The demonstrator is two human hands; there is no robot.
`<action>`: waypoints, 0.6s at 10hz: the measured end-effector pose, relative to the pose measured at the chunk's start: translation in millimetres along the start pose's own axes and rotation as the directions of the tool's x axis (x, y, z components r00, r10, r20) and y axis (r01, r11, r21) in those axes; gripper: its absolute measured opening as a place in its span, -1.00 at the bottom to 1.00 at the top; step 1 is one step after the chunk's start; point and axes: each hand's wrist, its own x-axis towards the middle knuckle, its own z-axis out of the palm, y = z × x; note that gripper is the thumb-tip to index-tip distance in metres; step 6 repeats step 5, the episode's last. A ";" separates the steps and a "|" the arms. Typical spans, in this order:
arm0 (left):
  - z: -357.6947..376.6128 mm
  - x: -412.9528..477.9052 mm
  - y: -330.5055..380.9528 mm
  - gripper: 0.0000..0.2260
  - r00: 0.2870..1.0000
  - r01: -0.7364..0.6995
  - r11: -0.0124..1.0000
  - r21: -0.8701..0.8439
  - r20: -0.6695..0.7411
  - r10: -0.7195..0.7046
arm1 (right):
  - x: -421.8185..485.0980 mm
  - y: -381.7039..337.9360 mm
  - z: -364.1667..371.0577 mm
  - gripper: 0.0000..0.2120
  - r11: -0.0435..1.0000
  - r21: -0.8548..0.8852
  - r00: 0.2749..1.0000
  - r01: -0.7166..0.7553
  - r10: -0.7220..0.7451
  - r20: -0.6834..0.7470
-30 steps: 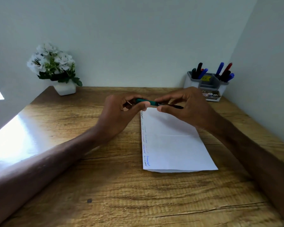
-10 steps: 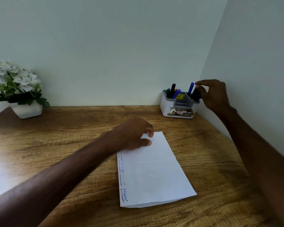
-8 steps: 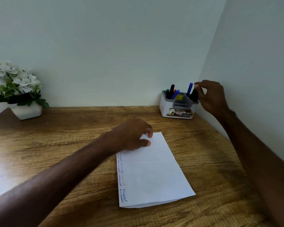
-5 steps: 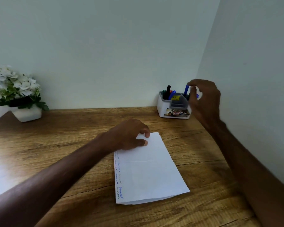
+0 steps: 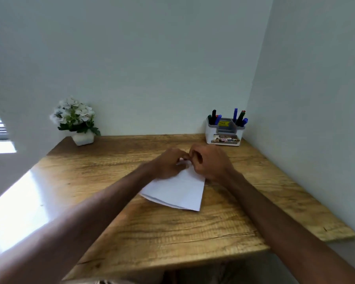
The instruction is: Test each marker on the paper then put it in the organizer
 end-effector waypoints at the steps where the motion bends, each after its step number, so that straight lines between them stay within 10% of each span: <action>1: -1.6 -3.6 2.5 -0.74 1.000 -0.023 1.000 0.013 0.017 0.023 | -4.5 -1.7 -1.3 -0.90 1.000 0.017 1.000 -0.020 0.020 0.000; 6: -23.7 15.2 -6.5 -0.67 0.984 -0.122 0.992 -0.043 -0.137 0.115 | 6.0 18.0 2.5 -0.86 0.976 0.170 0.986 -0.134 0.149 -0.076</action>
